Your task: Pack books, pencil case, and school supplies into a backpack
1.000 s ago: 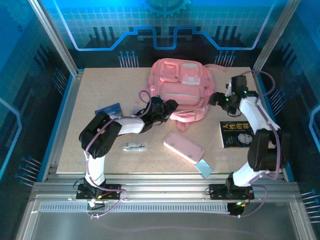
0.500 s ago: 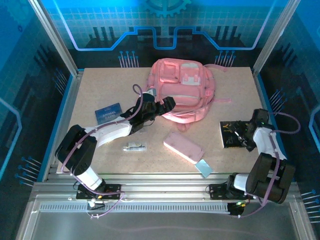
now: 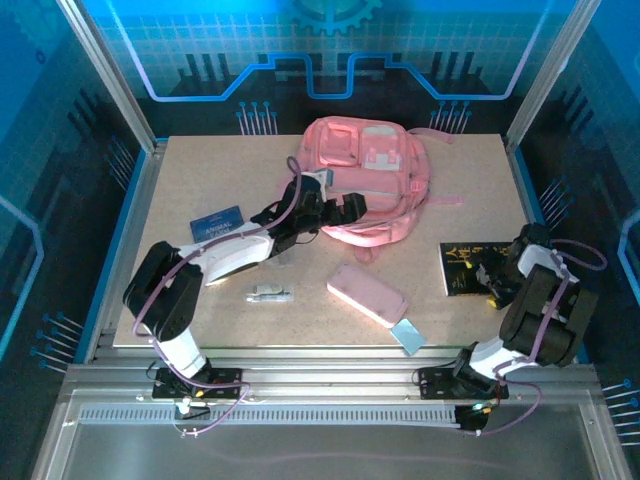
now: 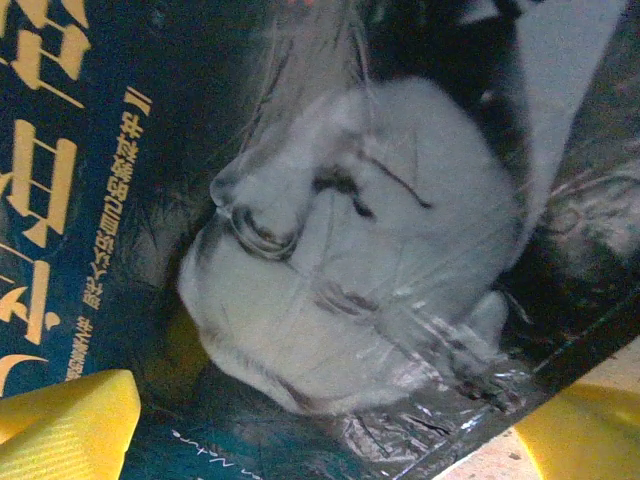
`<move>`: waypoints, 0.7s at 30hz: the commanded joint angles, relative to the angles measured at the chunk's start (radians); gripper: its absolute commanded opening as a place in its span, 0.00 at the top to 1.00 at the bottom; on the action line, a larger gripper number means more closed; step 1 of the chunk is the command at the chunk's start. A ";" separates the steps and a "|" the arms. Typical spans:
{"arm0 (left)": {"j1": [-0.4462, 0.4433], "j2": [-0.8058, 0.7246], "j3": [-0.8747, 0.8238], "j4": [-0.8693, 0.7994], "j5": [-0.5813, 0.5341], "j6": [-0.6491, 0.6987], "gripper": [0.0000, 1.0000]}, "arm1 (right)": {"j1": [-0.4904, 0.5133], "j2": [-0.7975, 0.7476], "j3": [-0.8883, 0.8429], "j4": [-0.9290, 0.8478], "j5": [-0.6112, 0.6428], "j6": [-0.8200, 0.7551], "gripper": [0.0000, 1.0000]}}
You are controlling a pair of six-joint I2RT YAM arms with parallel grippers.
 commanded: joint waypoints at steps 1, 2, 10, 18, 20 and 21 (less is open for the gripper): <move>-0.019 0.046 0.065 -0.024 0.111 0.044 0.01 | 0.081 0.142 0.111 0.231 -0.068 -0.175 0.08; -0.019 0.057 0.076 -0.026 0.126 0.042 0.01 | 0.109 0.162 0.137 0.208 -0.046 -0.192 0.10; -0.030 0.099 0.134 -0.062 0.175 0.028 0.01 | 0.265 0.211 0.231 0.143 0.068 -0.218 0.14; -0.035 0.121 0.169 -0.065 0.189 0.028 0.02 | 0.293 0.146 0.235 0.146 0.077 -0.220 0.22; -0.037 0.142 0.201 -0.071 0.200 0.033 0.03 | 0.288 0.128 0.224 0.158 0.075 -0.219 0.23; -0.040 0.157 0.218 -0.074 0.201 0.038 0.04 | 0.285 0.122 0.216 0.171 0.057 -0.218 0.24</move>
